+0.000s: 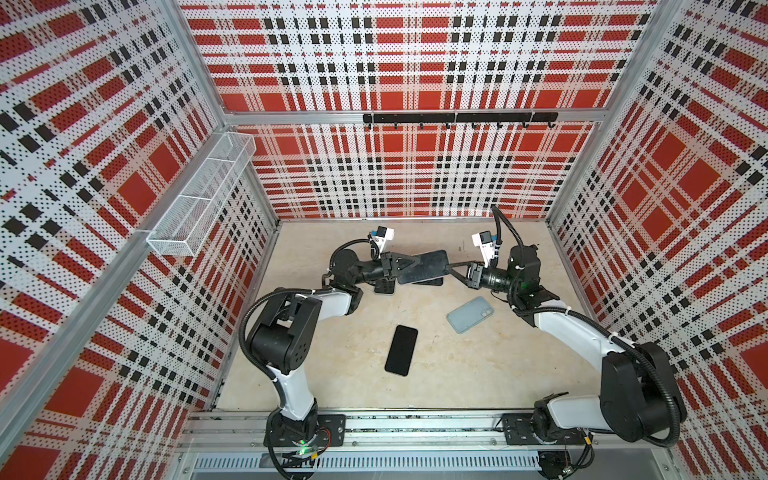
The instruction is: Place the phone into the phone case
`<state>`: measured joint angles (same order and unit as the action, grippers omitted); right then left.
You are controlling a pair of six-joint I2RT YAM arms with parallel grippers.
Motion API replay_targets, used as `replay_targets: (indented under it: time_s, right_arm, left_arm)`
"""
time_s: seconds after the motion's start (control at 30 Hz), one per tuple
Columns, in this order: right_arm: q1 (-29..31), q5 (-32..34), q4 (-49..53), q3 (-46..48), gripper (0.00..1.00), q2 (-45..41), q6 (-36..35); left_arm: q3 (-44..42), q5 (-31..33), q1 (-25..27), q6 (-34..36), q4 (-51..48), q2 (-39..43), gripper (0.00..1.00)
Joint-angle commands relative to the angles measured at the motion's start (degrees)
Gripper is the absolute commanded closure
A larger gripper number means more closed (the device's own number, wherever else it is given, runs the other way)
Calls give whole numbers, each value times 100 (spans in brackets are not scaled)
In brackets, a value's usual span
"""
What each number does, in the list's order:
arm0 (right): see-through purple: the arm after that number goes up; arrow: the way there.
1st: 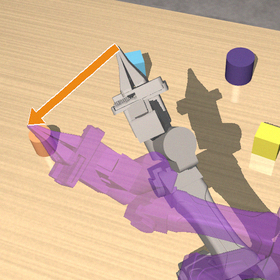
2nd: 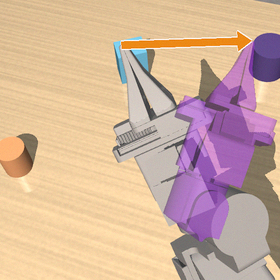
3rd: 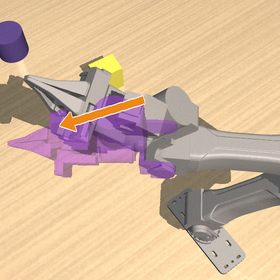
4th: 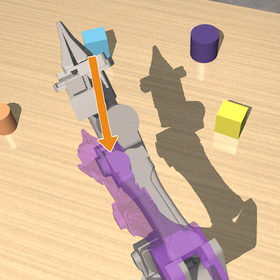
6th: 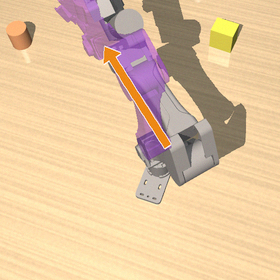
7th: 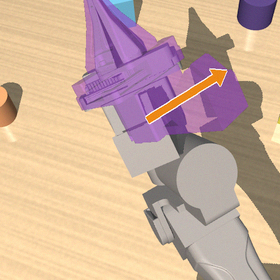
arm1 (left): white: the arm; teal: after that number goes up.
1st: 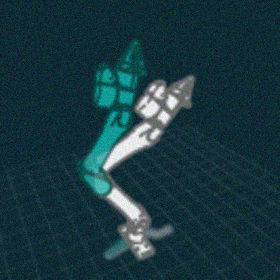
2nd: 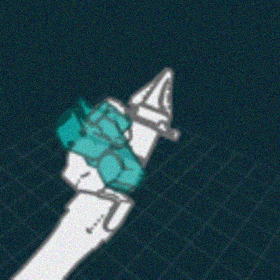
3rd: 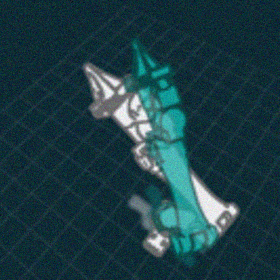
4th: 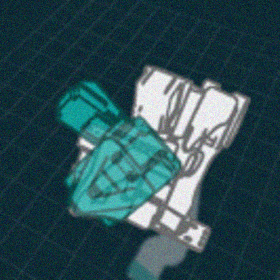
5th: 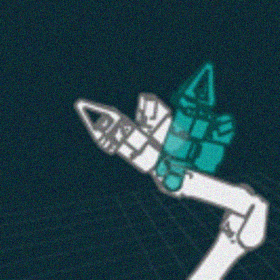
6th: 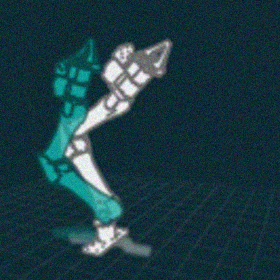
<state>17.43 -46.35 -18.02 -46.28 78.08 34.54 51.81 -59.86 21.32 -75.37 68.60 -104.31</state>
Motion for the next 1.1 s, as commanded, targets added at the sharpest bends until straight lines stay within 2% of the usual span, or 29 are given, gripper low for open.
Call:
replay_targets:
  time_s: [0.0, 0.07, 0.17, 0.37, 0.57, 0.8, 1.07]
  right_arm:
    - [298, -8, 201, -32, 81, -39, -459]
    - [156, -142, 15, -47, 68, -46, -393]
    - [-42, -492, -444, -140, 61, 80, -177]
    - [-122, -883, -1533, -384, 59, 568, 482]
    - [-130, -817, -1887, -382, 70, 631, 745]
    - [-121, -617, -1408, -281, 100, 434, 308]
    - [-119, -352, -1156, -177, 100, 352, -286]
  left_arm:
    - [234, -120, 423, -301, 537, 90, 98]
    - [212, -127, 419, -305, 535, 119, 100]
    - [155, -148, 428, -296, 532, 150, 100]
    - [86, -141, 454, -305, 540, 207, 100]
    - [6, -24, 410, -270, 522, 254, 100]
    - [30, 62, 397, -276, 477, 175, 100]
    - [52, 70, 386, -299, 447, 174, 100]
